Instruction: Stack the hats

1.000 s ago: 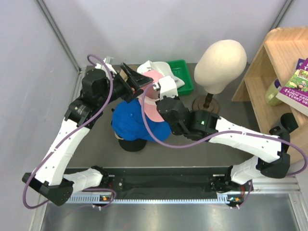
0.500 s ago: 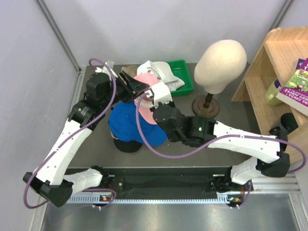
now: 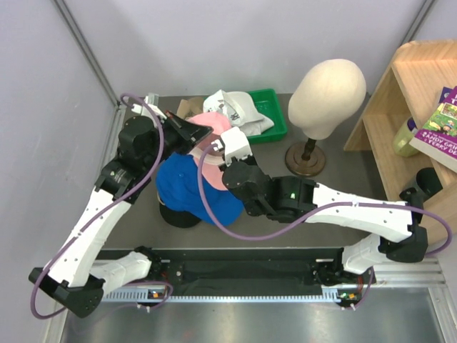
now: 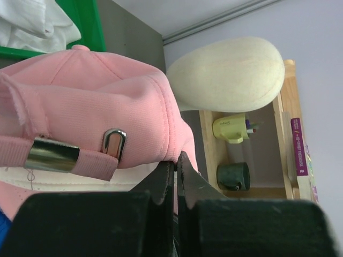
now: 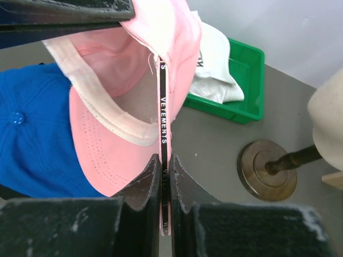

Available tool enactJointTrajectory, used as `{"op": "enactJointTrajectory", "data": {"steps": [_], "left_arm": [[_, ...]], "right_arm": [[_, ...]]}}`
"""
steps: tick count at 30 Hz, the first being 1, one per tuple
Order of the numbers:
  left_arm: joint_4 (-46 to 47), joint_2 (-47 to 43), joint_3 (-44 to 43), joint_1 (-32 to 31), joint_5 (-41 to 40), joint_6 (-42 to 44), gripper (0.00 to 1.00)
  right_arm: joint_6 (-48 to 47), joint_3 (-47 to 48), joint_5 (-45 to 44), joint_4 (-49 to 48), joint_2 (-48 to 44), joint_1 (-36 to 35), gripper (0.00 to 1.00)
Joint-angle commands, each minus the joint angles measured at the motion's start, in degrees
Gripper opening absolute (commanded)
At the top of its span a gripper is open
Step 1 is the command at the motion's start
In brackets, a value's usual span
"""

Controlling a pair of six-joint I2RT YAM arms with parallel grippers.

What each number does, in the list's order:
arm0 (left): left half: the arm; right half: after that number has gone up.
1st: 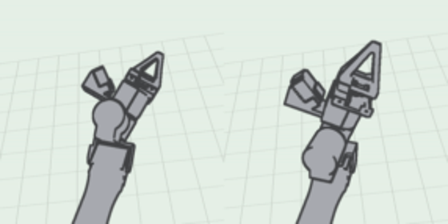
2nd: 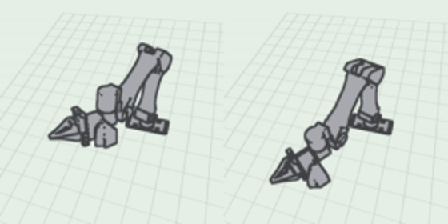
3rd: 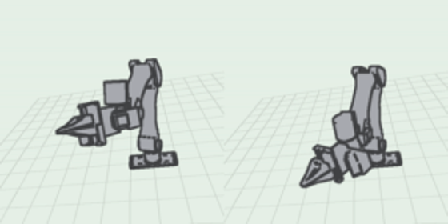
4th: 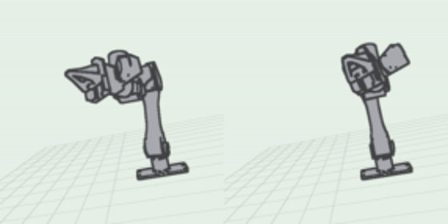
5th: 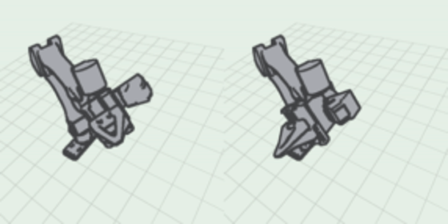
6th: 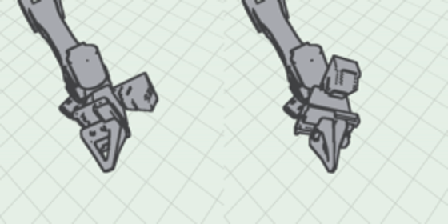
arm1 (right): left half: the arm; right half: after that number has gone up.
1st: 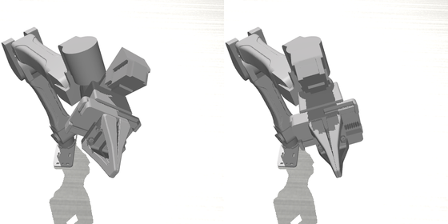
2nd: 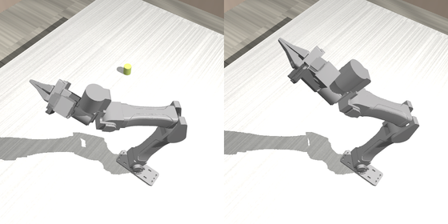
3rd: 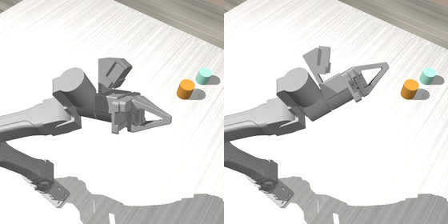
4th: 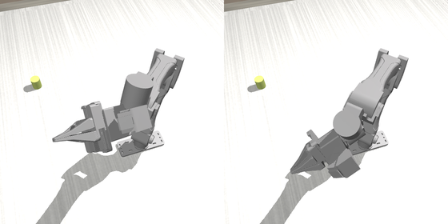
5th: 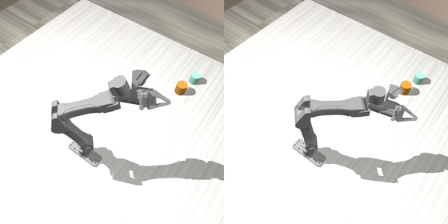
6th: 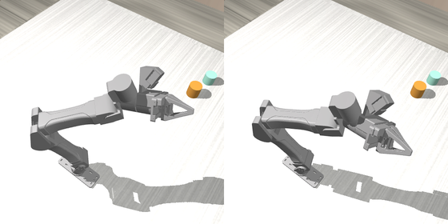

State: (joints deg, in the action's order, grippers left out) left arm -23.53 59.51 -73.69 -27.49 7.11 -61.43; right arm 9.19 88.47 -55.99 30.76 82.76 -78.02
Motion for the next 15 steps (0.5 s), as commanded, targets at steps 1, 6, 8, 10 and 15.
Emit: {"op": "enactJointTrajectory", "data": {"steps": [1,6,8,10,15], "left_arm": [[8.9,1.7,-0.1,0.3,2.5,2.3,0.0],[10.4,6.1,-3.6,0.2,11.2,5.9,0.0],[9.4,6.4,-4.1,0.3,11.6,9.1,0.0],[6.8,6.4,-5.4,0.6,11.3,12.6,0.0],[-3.8,3.6,-5.2,1.6,8.4,17.7,0.0]], "right_arm": [[3.4,-0.1,-5.7,3.8,-2.1,-1.4,0.0],[5.1,1.4,-18.2,10.6,-2.4,-1.5,0.0],[4.8,1.5,-21.6,12.1,-2.8,-1.6,0.0],[3.0,1.0,-23.1,12.2,-2.8,-1.9,0.0],[-4.2,-1.8,-27.1,5.8,-1.4,-5.9,0.0]]}}
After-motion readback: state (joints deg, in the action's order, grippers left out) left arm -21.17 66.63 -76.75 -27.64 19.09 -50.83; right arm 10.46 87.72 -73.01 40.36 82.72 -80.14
